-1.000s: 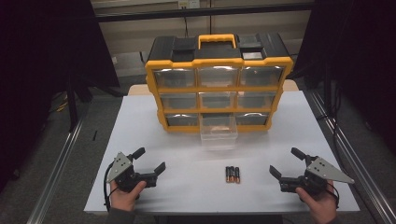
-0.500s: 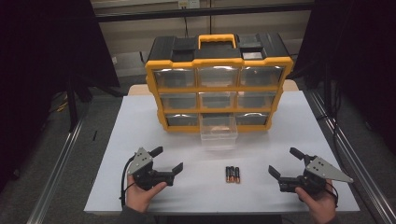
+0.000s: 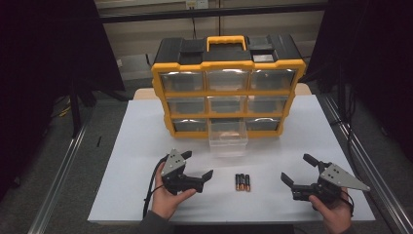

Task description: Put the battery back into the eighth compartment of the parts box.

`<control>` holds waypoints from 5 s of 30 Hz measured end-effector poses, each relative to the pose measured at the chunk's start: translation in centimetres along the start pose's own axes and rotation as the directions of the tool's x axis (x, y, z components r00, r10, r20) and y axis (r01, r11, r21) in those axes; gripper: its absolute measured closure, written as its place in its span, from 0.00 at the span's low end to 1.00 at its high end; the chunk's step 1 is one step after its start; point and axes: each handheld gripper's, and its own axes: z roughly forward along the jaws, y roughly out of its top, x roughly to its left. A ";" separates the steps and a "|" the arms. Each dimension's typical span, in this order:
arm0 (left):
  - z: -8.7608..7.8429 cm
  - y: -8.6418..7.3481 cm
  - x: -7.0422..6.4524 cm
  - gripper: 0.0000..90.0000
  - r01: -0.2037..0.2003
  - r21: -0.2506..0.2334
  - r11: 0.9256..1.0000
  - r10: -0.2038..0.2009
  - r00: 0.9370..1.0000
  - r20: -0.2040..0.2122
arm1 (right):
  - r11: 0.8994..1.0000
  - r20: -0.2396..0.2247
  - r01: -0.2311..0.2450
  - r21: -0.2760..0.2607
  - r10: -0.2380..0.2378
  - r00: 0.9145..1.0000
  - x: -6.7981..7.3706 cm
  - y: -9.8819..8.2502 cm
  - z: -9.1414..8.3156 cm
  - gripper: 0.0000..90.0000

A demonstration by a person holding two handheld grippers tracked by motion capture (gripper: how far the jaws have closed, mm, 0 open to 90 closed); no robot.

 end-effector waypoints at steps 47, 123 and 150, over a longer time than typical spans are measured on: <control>6.6 1.2 -4.9 0.47 -0.102 0.345 0.933 0.040 0.983 0.181 | 1.000 -0.023 0.013 0.003 -0.013 1.000 0.1 0.2 -0.1 0.00; 4.4 9.0 -1.1 0.86 0.106 0.387 0.916 -0.164 0.979 0.119 | 1.000 -0.028 0.017 -0.011 -0.017 0.999 0.0 0.3 -0.2 0.00; 7.6 12.4 2.0 0.86 0.077 0.371 0.925 -0.093 0.995 0.025 | 1.000 -0.038 0.016 -0.012 -0.016 0.999 -0.1 0.2 -0.2 0.00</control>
